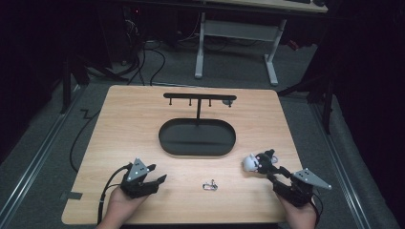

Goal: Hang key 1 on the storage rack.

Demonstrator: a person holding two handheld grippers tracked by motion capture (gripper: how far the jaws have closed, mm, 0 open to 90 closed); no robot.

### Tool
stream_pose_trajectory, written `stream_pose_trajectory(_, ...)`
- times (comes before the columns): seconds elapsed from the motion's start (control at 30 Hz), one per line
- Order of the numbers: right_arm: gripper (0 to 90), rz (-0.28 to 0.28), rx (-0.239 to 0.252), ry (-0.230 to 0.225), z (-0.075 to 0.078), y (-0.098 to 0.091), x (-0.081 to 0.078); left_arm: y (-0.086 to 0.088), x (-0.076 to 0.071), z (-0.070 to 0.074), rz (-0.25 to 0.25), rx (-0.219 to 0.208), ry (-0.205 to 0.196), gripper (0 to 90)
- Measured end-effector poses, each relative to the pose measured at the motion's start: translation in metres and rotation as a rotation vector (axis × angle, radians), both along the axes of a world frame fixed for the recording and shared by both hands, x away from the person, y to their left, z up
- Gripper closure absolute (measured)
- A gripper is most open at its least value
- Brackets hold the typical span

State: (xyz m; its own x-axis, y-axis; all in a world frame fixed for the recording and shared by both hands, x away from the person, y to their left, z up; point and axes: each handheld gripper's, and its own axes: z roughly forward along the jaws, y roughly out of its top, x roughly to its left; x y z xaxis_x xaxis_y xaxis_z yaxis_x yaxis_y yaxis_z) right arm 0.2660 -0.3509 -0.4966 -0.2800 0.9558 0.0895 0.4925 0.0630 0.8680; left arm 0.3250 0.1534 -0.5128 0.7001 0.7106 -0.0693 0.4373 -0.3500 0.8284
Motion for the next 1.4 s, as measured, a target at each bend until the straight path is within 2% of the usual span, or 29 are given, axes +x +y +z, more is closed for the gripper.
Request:
stream_pose_trajectory(0.03, 43.8, 0.0, 0.0, 0.002, 0.0, 0.0, 0.0, 0.005, 0.001, -0.003, 0.015, -0.019, 0.025, 43.5)
stream_pose_trajectory(0.1, 44.7, 0.004, -0.003, 0.01, -0.001, 0.0, 0.001, 0.01, 0.003, -0.005, 0.042, -0.046, 0.041, 43.5)
stream_pose_trajectory(0.2, 46.2, 0.007, -0.002, 0.029, -0.003, 0.002, 0.003, 0.011, 0.003, -0.004, 0.059, -0.052, 0.022, 42.6)
stream_pose_trajectory(0.3, 51.0, 0.013, -0.009, 0.04, -0.003, 0.003, 0.002, 0.012, 0.003, -0.005, 0.054, -0.029, 0.008, 41.9)
stream_pose_trajectory(0.43, 72.0, 0.013, 0.002, 0.07, -0.005, -0.001, 0.002, 0.014, 0.002, -0.003, 0.062, -0.045, 0.007, 41.9)
stream_pose_trajectory(0.47, 72.0, 0.013, 0.002, 0.07, -0.005, -0.001, 0.002, 0.014, 0.002, -0.003, 0.062, -0.045, 0.007, 41.9)
stream_pose_trajectory(0.5, 88.4, 0.001, -0.013, 0.096, -0.006, -0.003, 0.002, 0.014, 0.002, -0.003, 0.058, -0.049, 0.005, 41.9)
stream_pose_trajectory(0.53, 90.0, -0.009, -0.025, 0.102, -0.007, -0.004, 0.003, 0.013, 0.002, -0.003, 0.056, -0.046, 0.005, 41.9)
stream_pose_trajectory(0.6, 90.0, -0.013, -0.031, 0.109, -0.007, -0.006, 0.004, 0.012, 0.002, -0.004, 0.051, -0.04, 0.004, 41.8)
stream_pose_trajectory(0.63, 90.0, -0.023, -0.025, 0.13, -0.009, -0.008, 0.006, 0.011, 0.002, -0.004, 0.051, -0.039, 0.003, 41.8)
stream_pose_trajectory(0.67, 90.0, -0.038, -0.044, 0.154, -0.012, -0.01, 0.01, 0.01, 0.002, -0.004, 0.048, -0.034, 0.003, 41.7)
stream_pose_trajectory(0.83, 90.0, -0.049, -0.067, 0.188, -0.018, -0.011, 0.019, 0.012, -0.003, -0.003, 0.044, -0.047, -0.012, 41.6)
stream_pose_trajectory(0.97, 90.0, -0.06, -0.078, 0.195, -0.018, -0.011, 0.027, 0.017, -0.009, -0.001, 0.048, -0.055, -0.02, 41.6)
stream_pose_trajectory(1.1, 90.0, -0.064, -0.111, 0.195, -0.017, -0.011, 0.047, 0.024, -0.014, -0.001, 0.066, -0.056, -0.023, 41.4)
stream_pose_trajectory(1.13, 90.0, -0.064, -0.111, 0.195, -0.017, -0.011, 0.047, 0.026, -0.016, -0.001, 0.072, -0.055, -0.022, 41.4)
stream_pose_trajectory(1.17, 90.0, -0.07, -0.127, 0.2, -0.017, -0.01, 0.055, 0.031, -0.019, -0.001, 0.085, -0.054, -0.02, 41.4)
stream_pose_trajectory(1.4, 90.0, -0.056, -0.14, 0.218, -0.022, -0.004, 0.075, 0.045, -0.026, -0.002, 0.125, -0.065, -0.014, 41.5)
